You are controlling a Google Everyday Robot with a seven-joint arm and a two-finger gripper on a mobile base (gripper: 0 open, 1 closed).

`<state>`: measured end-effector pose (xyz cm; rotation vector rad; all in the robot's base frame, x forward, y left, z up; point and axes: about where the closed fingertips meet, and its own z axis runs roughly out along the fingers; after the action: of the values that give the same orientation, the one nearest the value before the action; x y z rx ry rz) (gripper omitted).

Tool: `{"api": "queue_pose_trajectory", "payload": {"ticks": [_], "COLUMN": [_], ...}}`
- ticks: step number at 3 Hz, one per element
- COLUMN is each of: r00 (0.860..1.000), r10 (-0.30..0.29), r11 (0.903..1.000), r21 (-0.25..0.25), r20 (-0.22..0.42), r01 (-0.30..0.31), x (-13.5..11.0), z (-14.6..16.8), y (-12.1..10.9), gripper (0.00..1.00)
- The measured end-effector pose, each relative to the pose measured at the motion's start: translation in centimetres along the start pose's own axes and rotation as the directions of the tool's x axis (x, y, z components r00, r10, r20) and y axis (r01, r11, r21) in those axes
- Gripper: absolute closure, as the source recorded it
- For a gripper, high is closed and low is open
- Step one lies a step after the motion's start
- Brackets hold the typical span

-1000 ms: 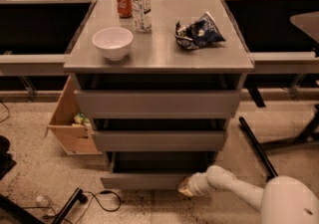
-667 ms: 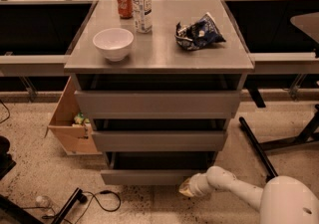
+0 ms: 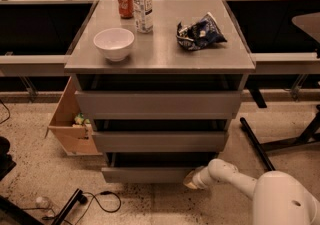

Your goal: Close bottom drawer

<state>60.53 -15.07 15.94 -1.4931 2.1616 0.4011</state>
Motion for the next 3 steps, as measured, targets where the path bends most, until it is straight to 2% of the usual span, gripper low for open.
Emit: {"api": "queue_pose_trajectory", "payload": {"ticks": [1, 3], "r00": [1.0, 1.0], "r10": [0.0, 0.0], "r11": [1.0, 1.0], "r21": [0.0, 0.0], "r20": [0.0, 0.0], "r01": [0.0, 0.0], "x": [0.0, 0.0], "z": [0.0, 0.01], "y": [0.0, 0.01], "gripper": [0.81, 0.34]}}
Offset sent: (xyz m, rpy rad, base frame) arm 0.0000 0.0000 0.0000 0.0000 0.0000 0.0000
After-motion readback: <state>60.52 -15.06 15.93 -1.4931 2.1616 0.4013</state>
